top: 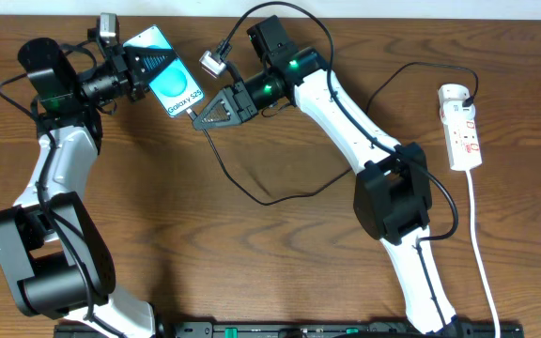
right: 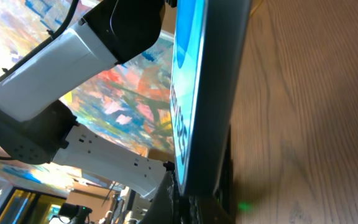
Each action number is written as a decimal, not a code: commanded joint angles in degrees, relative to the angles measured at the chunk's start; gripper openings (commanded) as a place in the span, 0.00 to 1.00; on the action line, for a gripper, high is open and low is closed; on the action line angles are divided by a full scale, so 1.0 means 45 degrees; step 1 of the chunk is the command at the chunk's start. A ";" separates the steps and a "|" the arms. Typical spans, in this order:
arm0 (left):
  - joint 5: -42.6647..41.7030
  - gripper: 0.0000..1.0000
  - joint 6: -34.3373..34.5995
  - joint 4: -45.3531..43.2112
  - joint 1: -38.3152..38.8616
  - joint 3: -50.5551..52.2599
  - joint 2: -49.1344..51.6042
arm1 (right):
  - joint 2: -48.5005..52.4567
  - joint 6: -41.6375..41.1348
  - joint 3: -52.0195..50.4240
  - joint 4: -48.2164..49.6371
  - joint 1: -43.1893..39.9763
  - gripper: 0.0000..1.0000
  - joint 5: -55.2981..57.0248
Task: Plug charger to phone and switch on socket
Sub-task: 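Open the right gripper and withdraw it from the cable plug, then move the right gripper over the white power strip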
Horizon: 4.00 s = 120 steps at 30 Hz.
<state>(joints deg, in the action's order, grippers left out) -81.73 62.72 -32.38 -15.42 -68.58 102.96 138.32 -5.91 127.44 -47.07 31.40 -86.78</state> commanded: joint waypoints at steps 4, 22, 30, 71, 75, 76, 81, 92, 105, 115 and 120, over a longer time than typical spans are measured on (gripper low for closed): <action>-0.0364 0.07 -0.0243 -0.0112 0.0049 -0.0024 0.0005 | -0.0092 -0.0102 0.0039 0.0024 -0.0175 0.01 -0.0078; -0.0563 0.08 -0.0262 -0.0117 0.0053 -0.0024 0.0005 | -0.0092 -0.0117 0.0039 0.0063 -0.0170 0.01 -0.0073; -0.0612 0.07 -0.0316 -0.0117 0.0053 -0.0024 0.0005 | -0.0092 -0.3089 0.0039 0.3118 -0.0141 0.01 -0.0049; -0.0641 0.07 -0.0777 -0.0117 0.0053 -0.0024 0.0005 | -0.0092 -0.4070 0.0039 0.4221 -0.0097 0.22 0.0248; -0.0636 0.07 -0.0782 -0.0117 0.0053 -0.0024 0.0005 | -0.0092 -0.4070 0.0039 0.4221 -0.0073 0.30 0.0248; -0.0636 0.07 -0.0777 -0.0117 0.0053 -0.0024 0.0005 | -0.0092 -0.4070 0.0039 0.4221 -0.0073 0.32 0.0248; -0.0636 0.07 -0.0777 -0.0117 0.0053 -0.0024 0.0005 | -0.0092 -0.4065 0.0039 0.4221 -0.0073 0.50 0.0248; -0.0879 0.07 -0.0782 -0.0117 0.0049 -0.0024 0.0005 | -0.0092 -0.4104 0.0039 0.4027 -0.0797 0.99 0.1200; -0.0928 0.07 -0.0894 -0.0117 0.0049 -0.0024 0.0005 | -0.0515 -0.1987 0.0039 -0.4872 -0.3895 0.99 1.1084; -0.0923 0.07 -0.2229 0.1452 0.0078 -0.0019 0.0005 | -0.4158 -0.2210 0.0039 -0.6975 -0.4211 0.99 1.6145; -0.0180 0.07 -0.5285 0.5348 0.0233 0.0107 0.0005 | -0.6334 -0.2254 0.0039 -0.7111 -0.4070 0.99 1.6995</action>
<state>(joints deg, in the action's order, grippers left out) -83.83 50.96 -15.73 -15.07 -68.25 102.98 116.92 -16.27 126.98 -78.43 12.14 -16.10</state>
